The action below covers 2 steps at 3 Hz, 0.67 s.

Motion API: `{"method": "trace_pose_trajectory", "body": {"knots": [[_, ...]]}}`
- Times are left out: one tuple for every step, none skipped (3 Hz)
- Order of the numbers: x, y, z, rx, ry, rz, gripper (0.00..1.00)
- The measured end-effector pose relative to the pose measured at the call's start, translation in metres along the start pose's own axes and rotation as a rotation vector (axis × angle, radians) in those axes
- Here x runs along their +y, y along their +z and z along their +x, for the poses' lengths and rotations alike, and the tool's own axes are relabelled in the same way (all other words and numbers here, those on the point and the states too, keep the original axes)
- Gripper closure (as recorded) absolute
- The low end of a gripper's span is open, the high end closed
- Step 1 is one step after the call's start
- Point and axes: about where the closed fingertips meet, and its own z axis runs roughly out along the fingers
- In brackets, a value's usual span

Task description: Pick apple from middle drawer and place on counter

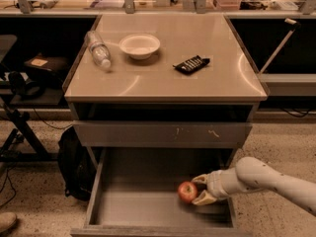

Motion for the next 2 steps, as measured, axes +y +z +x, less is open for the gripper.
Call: {"method": "trace_pose_trajectory", "body": {"knots": [[0.001, -0.061, -0.018, -0.018, 0.007, 0.057, 1.00], [0.000, -0.135, -0.035, 0.001, 0.006, 0.125, 1.00]]}}
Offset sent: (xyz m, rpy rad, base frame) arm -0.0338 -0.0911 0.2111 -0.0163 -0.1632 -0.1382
